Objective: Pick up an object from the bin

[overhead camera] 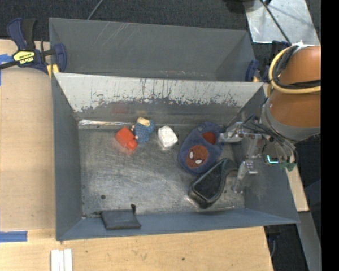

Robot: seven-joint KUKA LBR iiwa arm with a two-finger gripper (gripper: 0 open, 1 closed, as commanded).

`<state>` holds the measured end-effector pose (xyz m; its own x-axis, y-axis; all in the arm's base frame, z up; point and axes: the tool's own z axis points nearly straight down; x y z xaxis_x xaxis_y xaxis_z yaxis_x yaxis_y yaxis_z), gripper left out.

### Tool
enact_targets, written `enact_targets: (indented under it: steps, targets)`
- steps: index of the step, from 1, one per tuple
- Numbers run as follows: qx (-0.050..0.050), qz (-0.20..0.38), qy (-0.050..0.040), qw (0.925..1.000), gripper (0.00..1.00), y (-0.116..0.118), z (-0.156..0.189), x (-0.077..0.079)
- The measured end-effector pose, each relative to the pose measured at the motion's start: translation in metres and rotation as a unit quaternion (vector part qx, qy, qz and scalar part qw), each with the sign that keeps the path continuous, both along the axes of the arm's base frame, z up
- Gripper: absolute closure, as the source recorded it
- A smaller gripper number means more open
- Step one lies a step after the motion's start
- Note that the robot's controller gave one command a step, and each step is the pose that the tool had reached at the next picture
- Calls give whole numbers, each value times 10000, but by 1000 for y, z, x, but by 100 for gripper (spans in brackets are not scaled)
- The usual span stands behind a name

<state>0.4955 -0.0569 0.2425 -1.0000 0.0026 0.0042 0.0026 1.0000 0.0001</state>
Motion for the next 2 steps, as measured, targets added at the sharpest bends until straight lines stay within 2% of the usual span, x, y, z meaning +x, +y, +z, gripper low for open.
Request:
enact_targets:
  steps: [1, 2]
  targets:
    - [-14, 2685, -90, 9632, 0, 22, -167, 2]
    - [-1, 4291, -45, 9032, 0, -16, -142, -5]
